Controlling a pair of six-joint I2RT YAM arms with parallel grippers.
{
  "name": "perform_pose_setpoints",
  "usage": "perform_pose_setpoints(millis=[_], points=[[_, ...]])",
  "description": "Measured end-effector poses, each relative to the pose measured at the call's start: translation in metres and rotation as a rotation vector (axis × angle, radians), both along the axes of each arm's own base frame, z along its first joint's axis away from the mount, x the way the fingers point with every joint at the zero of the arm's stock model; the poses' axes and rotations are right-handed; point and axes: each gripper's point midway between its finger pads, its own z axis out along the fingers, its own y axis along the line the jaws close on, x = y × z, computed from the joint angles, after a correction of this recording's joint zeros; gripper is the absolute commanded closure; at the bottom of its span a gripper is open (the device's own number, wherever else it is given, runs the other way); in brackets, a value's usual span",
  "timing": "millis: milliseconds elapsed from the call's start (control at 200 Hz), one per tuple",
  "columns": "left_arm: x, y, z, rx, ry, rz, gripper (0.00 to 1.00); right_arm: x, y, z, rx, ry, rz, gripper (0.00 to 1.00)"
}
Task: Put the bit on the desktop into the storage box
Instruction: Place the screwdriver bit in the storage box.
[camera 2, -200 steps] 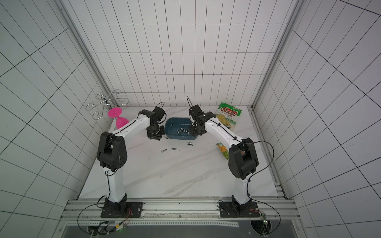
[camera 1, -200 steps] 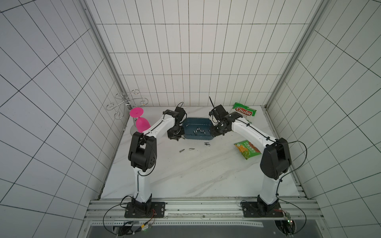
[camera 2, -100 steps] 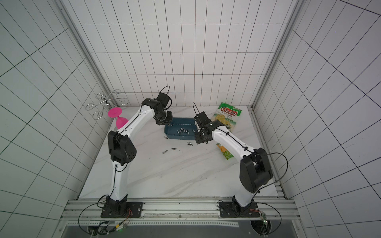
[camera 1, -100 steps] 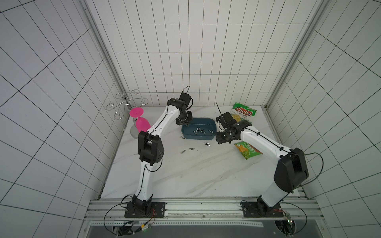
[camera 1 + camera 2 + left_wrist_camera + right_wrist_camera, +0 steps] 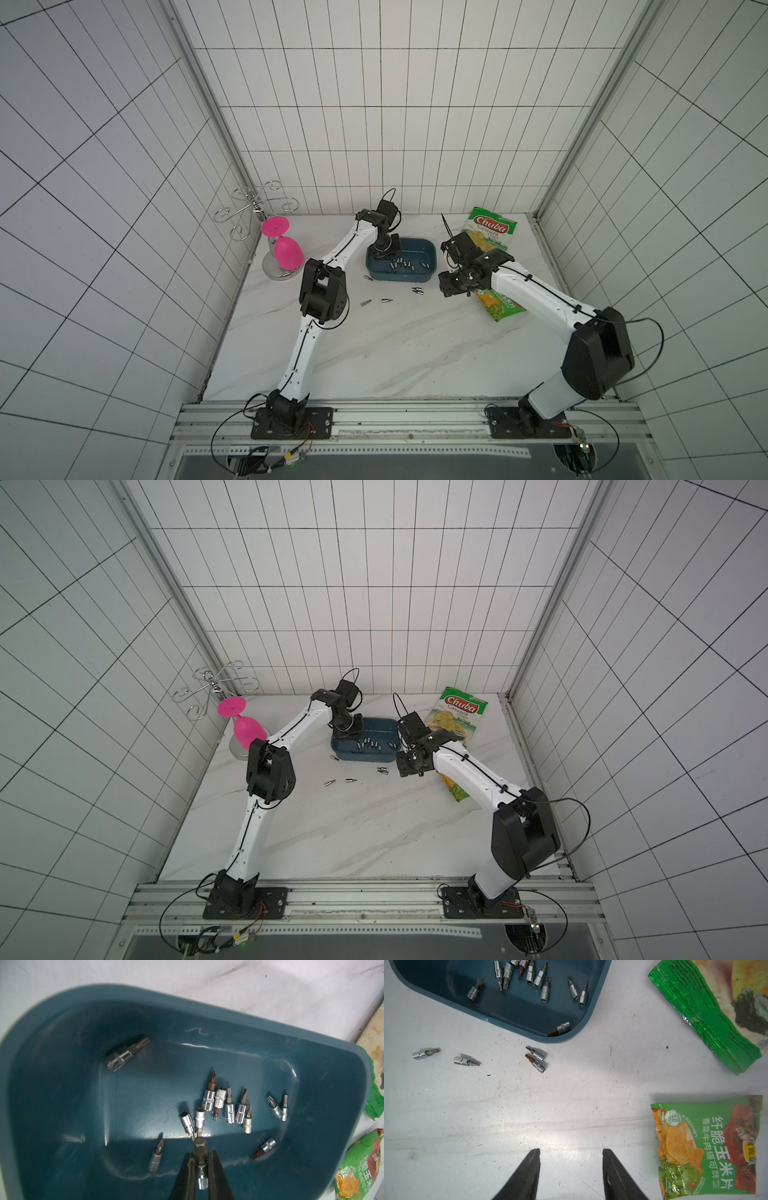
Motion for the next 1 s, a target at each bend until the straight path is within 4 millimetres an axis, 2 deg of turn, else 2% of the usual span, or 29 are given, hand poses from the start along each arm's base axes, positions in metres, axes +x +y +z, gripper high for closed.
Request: perform_pose_setpoints(millis=[130, 310, 745, 845, 1000], points=[[0.008, -0.004, -0.004, -0.013, -0.021, 0.009, 1.0, 0.0, 0.0, 0.0, 0.0, 0.001, -0.001, 0.48], [0.018, -0.007, -0.023, -0.012, -0.028, 0.023, 1.0, -0.002, 0.003, 0.0, 0.003, 0.001, 0.004, 0.49], [0.024, -0.006, -0.05, 0.011, -0.013, 0.048, 1.0, -0.009, 0.017, -0.002, 0.013, 0.003, 0.038, 0.48], [0.025, -0.007, -0.048, 0.007, -0.017, 0.051, 1.0, -0.01, 0.019, -0.008, 0.007, 0.015, 0.041, 0.48], [0.025, -0.007, -0.048, 0.007, -0.016, 0.051, 0.8, -0.012, 0.02, -0.021, -0.007, 0.043, 0.047, 0.48]])
